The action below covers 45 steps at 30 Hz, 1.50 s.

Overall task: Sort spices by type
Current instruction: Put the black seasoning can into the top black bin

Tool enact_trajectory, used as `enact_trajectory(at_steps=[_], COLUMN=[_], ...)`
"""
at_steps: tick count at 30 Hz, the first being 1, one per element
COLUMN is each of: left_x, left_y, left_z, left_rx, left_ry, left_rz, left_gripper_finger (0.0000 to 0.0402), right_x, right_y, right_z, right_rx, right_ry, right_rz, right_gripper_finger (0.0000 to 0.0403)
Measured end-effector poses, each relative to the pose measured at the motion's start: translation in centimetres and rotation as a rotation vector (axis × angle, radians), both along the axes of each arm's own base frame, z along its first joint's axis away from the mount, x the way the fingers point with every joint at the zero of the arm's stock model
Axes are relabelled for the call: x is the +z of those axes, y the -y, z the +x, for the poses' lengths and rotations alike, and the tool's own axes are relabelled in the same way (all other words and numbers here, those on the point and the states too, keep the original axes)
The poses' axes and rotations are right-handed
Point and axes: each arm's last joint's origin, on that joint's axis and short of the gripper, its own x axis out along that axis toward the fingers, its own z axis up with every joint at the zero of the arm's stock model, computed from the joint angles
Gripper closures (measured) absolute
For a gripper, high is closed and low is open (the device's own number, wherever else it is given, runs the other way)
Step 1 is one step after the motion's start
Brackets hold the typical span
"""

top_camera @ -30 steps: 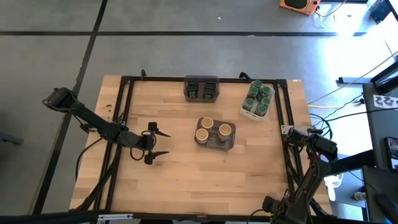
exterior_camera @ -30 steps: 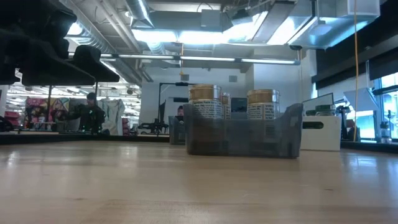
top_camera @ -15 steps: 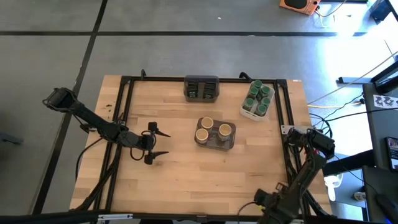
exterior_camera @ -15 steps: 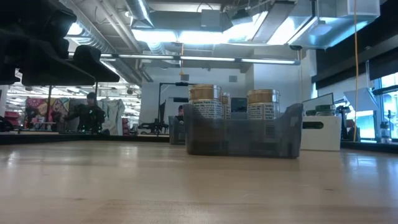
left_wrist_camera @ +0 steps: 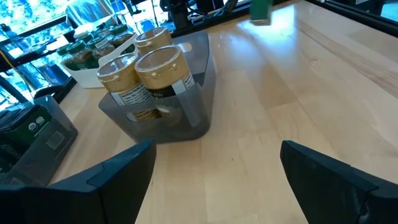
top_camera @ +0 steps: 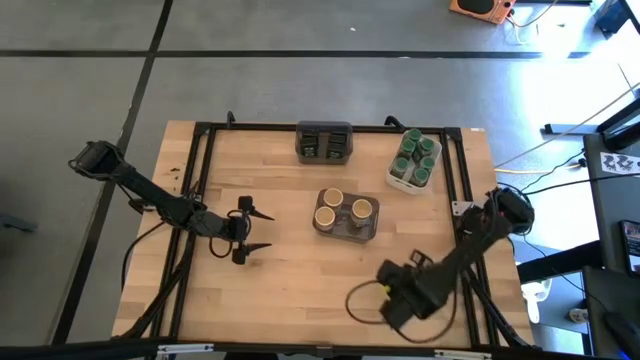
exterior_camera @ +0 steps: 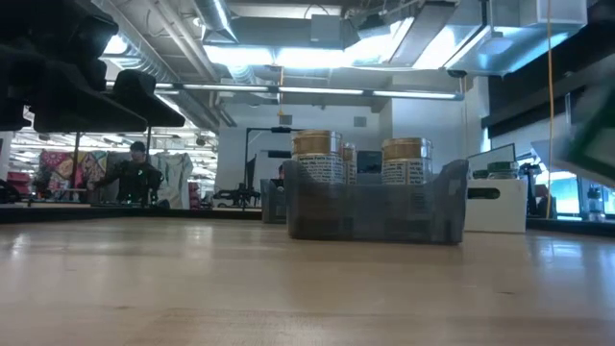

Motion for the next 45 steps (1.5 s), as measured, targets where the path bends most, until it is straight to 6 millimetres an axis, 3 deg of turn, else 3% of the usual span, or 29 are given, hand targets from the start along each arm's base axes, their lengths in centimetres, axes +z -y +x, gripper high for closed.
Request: enact_trajectory(at_steps=[10,19,24,35,45], left_x=[-0.1,0.0,0.0,-0.1,-0.2], left_y=[0.0,0.0,0.0,0.0,0.0], left_z=[0.0,0.0,0.0,0.0,-0.1], left_rx=[0.000,0.001,0.001,0.002,0.001], left_ry=[-0.005,-0.004,-0.004,-0.005,-0.019], left_rz=[0.001,-0.002,-0.002,-0.004,0.004], left_gripper_finger=[0.0059,0.0059,0.0059,0.0059,0.0059], right_x=[2.2,8.6,10.3,10.5,8.4], right_y=[5.8,9.7,12.9,20.9,27.0], right_z=[3.7,6.6,8.1,12.3,14.3], right_rx=[0.129,0.220,0.248,0.352,0.369], right_ry=[0.084,0.248,0.288,0.335,0.259], right_rz=[-0.132,-0.307,-0.396,-0.514,-0.543], right_gripper_finger=[0.0271,0.0271,0.0271,0.0271,0.0271])
